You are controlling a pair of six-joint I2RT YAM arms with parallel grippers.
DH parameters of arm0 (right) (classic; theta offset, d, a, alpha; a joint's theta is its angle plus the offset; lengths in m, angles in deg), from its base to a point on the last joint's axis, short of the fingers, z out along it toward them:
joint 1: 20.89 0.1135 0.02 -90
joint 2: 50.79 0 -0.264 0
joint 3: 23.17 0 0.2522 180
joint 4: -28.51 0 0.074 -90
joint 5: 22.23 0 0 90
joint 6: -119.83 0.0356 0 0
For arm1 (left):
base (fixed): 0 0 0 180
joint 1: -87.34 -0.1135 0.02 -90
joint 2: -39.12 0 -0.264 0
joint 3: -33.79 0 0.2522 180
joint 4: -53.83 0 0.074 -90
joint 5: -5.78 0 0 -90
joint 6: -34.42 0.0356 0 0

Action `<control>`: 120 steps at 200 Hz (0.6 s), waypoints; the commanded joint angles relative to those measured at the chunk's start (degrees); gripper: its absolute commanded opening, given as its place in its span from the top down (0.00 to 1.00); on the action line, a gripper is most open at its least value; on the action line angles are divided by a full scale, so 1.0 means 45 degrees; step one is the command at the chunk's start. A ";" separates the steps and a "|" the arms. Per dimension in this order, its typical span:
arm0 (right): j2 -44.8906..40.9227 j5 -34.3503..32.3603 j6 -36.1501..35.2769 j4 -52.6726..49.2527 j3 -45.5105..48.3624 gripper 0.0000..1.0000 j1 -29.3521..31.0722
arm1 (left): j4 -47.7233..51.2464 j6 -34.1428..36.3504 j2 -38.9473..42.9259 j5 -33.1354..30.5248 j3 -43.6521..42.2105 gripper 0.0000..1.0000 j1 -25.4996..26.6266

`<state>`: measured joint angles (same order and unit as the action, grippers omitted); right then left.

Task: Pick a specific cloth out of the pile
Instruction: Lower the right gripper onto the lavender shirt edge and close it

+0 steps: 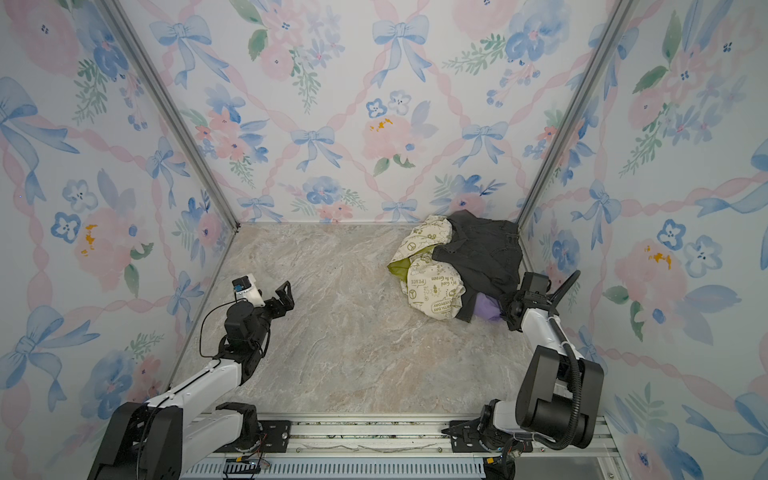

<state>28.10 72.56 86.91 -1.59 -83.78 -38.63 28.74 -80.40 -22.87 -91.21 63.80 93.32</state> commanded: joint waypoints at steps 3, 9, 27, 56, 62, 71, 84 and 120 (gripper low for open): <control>-0.0612 -0.0794 0.0114 -0.0474 -0.1045 1.00 0.0656 | -0.0038 -0.0229 0.0130 0.0139 0.0402 0.02 -0.0119; -0.0691 -0.0958 0.0075 -0.0579 -0.1270 1.00 0.0815 | -0.0046 -0.0246 0.0084 0.0181 0.0454 0.02 -0.0117; -0.0956 -0.1466 -0.0063 -0.0799 -0.1881 1.00 0.1258 | -0.0049 -0.0204 -0.0021 0.0312 0.0550 0.02 -0.0148; -0.1270 -0.1903 -0.0218 -0.0672 -0.2776 1.00 0.1795 | -0.0038 -0.0188 -0.0210 0.0556 0.0704 0.02 -0.0137; -0.1298 -0.1924 -0.0221 -0.0616 -0.2932 1.00 0.1868 | -0.0048 -0.0169 -0.0245 0.0589 0.0725 0.02 -0.0138; -0.1320 -0.1965 -0.0223 -0.0538 -0.3177 1.00 0.1983 | -0.0038 -0.0159 -0.0321 0.0644 0.0776 0.02 -0.0141; -0.1323 -0.2018 -0.0222 -0.0392 -0.3509 1.00 0.2127 | -0.0039 -0.0152 -0.0423 0.0691 0.0874 0.02 -0.0147; -0.1119 -0.2181 -0.0834 -0.0483 -0.4510 0.97 0.2540 | -0.0078 -0.0149 -0.0738 0.0944 0.1124 0.02 -0.0147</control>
<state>23.29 64.48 86.10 -3.01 -100.11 -28.53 28.72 -80.99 -25.25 -88.67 66.88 93.12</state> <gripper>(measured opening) 0.046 0.979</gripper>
